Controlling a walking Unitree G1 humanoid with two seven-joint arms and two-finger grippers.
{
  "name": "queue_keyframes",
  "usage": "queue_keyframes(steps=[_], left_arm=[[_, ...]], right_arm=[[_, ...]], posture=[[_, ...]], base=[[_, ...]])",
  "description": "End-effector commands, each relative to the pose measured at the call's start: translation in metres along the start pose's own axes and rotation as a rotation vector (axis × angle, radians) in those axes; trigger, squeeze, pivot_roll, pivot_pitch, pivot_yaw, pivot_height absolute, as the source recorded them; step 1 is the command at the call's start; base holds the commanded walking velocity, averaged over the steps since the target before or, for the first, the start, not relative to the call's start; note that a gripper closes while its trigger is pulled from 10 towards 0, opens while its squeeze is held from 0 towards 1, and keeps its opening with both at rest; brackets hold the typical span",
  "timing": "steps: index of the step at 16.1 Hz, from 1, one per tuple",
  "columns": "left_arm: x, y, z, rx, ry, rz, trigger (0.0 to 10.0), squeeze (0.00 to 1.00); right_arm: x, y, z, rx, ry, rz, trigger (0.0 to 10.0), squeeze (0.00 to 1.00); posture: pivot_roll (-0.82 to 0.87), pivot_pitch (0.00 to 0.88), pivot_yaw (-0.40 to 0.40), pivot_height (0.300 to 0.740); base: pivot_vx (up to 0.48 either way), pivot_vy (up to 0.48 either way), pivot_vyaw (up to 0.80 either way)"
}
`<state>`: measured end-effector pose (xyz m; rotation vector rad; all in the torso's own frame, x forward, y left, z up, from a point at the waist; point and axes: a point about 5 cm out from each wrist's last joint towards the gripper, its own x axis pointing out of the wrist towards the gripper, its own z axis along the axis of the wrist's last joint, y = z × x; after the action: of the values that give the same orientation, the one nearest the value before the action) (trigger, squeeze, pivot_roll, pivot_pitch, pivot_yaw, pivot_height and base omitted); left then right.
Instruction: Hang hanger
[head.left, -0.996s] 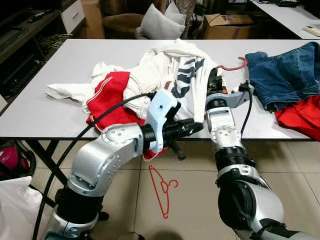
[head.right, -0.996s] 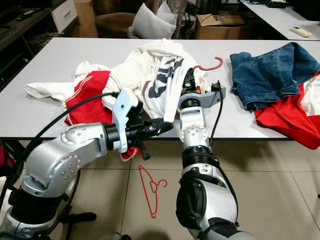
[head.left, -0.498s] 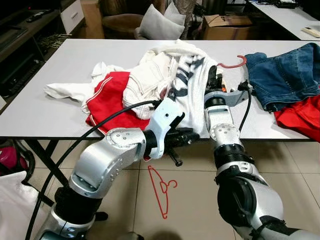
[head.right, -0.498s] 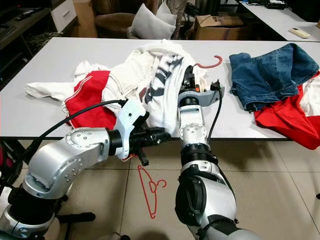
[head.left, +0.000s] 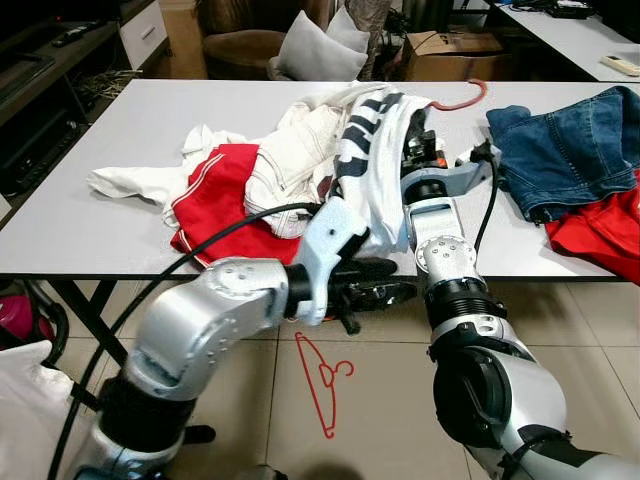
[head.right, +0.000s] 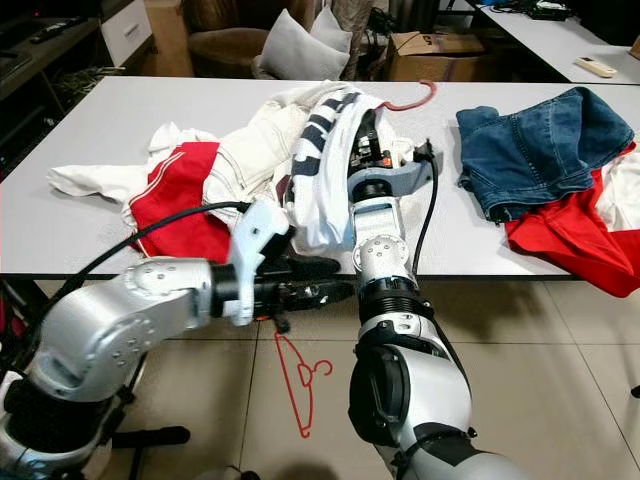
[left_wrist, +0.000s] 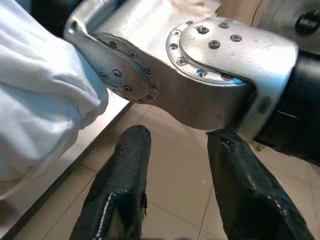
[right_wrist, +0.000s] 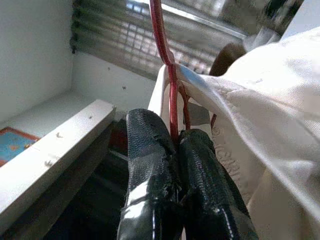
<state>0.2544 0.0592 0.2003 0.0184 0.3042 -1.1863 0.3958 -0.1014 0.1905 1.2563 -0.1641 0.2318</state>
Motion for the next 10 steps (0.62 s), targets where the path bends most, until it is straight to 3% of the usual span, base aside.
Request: queue_keyframes(steps=[1, 3, 5, 8, 10], left_arm=[[-0.01, 0.0, 0.0, -0.01, -0.027, -0.01, 10.0, 1.0], [-0.036, 0.011, -0.012, -0.054, -0.042, 0.062, 10.0, 1.0], [-0.063, 0.028, -0.023, -0.104, -0.055, 0.201, 10.0, 1.0], [-0.086, 0.042, -0.028, -0.154, -0.113, 0.356, 10.0, 1.0], [-0.092, 0.046, -0.035, -0.159, -0.115, 0.436, 10.0, 1.0]], right_arm=[[0.005, 0.015, 0.008, -0.006, -0.002, 0.081, 10.0, 0.0], [0.003, 0.014, 0.021, -0.011, -0.013, 0.118, 10.0, 0.0], [0.0, 0.018, 0.04, -0.017, -0.041, 0.169, 10.0, 0.0], [-0.005, 0.038, 0.067, 0.002, -0.065, 0.293, 10.0, 0.0], [-0.011, 0.051, 0.088, -0.005, -0.083, 0.36, 10.0, 0.0]], posture=[[0.0, 0.0, 0.002, 0.74], [0.0, 0.0, 0.001, 0.74], [-0.01, 0.0, -0.006, 0.74], [-0.01, 0.0, -0.008, 0.74], [-0.02, 0.0, -0.008, 0.74]], base=[[0.0, 0.0, 0.0], [0.0, 0.0, 0.0], [0.0, 0.0, 0.8], [0.0, 0.0, 0.8], [0.0, 0.0, 0.8]])
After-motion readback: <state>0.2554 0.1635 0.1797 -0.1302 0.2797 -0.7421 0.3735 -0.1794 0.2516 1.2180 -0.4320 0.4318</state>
